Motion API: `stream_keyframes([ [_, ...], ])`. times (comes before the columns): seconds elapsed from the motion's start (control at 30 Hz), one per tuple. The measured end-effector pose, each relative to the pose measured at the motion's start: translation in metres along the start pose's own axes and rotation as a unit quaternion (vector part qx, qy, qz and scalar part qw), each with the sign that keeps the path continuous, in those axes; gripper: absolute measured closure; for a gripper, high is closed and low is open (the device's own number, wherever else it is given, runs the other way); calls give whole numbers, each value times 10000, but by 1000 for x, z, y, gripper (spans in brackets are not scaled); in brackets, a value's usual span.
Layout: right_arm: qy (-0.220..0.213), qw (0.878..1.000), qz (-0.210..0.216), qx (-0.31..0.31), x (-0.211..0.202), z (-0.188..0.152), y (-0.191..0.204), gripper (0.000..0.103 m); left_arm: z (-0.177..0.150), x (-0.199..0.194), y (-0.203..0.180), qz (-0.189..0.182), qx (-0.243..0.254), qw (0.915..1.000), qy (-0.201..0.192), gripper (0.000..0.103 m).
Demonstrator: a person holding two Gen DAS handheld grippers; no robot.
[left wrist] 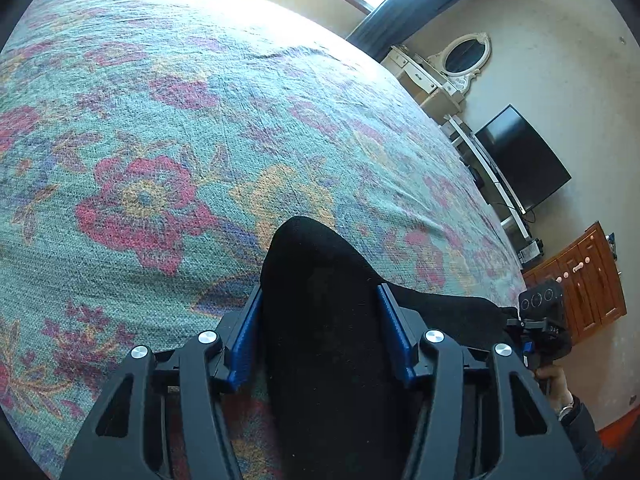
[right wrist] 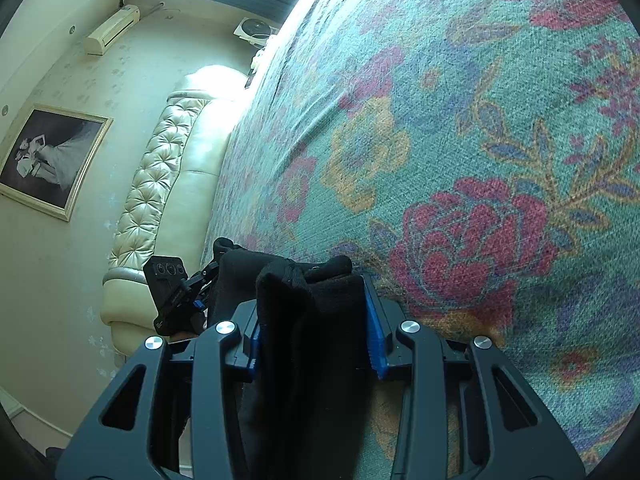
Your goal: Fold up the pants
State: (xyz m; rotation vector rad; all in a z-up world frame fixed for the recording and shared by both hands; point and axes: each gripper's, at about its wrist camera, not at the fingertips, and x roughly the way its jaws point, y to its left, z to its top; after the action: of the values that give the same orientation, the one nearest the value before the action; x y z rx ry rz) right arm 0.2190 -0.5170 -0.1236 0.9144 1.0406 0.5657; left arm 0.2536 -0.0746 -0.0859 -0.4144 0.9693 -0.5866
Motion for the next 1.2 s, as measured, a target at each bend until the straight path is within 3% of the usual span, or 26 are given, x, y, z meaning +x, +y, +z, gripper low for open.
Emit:
stream_keyframes([
  [0.23, -90, 9999, -59, -52, 2, -4, 11, 64, -4, -4, -16, 351, 403, 9984, -175, 69],
  [0.43, -189, 9998, -60, -99, 7, -5, 19, 64, -5, -10, -21, 574, 558, 9963, -309, 70],
  [0.8, -213, 9996, -82, -166, 30, 16, 34, 65, 0, -15, -7, 625, 331, 9968, -363, 71],
  [1.2, -150, 9997, 103, -141, 73, 57, 47, 65, 33, -22, 20, 841, 88, 9951, -517, 71],
])
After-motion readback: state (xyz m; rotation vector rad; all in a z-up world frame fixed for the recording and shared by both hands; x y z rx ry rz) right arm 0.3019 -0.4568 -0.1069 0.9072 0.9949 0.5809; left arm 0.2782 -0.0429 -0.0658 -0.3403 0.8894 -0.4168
